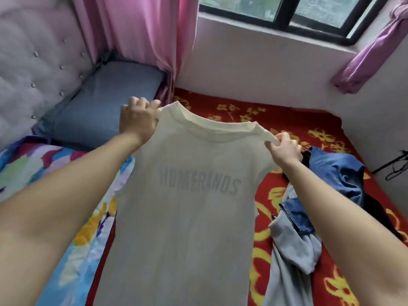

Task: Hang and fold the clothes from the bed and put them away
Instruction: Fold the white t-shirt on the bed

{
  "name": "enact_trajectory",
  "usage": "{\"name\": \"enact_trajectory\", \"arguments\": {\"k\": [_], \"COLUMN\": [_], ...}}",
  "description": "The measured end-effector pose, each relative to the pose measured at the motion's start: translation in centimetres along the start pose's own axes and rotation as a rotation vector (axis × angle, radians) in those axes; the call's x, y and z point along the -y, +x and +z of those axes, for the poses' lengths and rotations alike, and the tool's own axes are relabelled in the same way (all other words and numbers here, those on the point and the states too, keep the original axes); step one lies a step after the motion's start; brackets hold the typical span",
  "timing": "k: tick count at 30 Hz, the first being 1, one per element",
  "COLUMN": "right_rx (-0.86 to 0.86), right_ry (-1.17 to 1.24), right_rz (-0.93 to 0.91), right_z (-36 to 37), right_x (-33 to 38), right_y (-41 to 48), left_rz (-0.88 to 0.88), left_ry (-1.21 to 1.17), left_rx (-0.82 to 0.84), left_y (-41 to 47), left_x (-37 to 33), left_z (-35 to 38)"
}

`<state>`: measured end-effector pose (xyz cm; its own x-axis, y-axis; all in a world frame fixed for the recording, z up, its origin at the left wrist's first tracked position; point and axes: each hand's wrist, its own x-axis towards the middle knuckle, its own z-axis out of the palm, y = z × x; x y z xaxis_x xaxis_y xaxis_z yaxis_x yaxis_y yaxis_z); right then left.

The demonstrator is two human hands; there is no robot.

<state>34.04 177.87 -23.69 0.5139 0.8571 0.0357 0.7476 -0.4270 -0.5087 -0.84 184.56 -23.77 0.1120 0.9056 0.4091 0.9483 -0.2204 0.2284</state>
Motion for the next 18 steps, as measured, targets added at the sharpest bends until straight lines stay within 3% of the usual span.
{"name": "enact_trajectory", "arguments": {"k": [3, 6, 11, 14, 18], "right_rx": [0.249, 0.493, 0.848, 0.935, 0.947], "right_ry": [-0.216, -0.306, -0.247, -0.248, -0.290], "right_rz": [0.000, 0.018, 0.340, 0.414, 0.367], "right_z": [6.1, 11.9, 17.2, 18.8, 20.1], "right_x": [-2.6, -8.4, -17.4, -20.8, -23.0], "right_y": [-1.5, -7.8, -20.5, -24.9, -27.4], "left_rz": [-0.266, -0.349, -0.572, -0.592, -0.495], "left_ry": [-0.004, 0.059, 0.111, 0.130, 0.132], "left_rx": [0.334, 0.631, 1.082, 1.211, 1.270], "left_y": [-2.8, -11.9, -29.2, -36.0, -41.0], "left_x": [1.0, 3.1, 5.1, 5.3, 4.9], "left_z": [6.3, 11.9, 15.8, 16.1, 16.2]}}
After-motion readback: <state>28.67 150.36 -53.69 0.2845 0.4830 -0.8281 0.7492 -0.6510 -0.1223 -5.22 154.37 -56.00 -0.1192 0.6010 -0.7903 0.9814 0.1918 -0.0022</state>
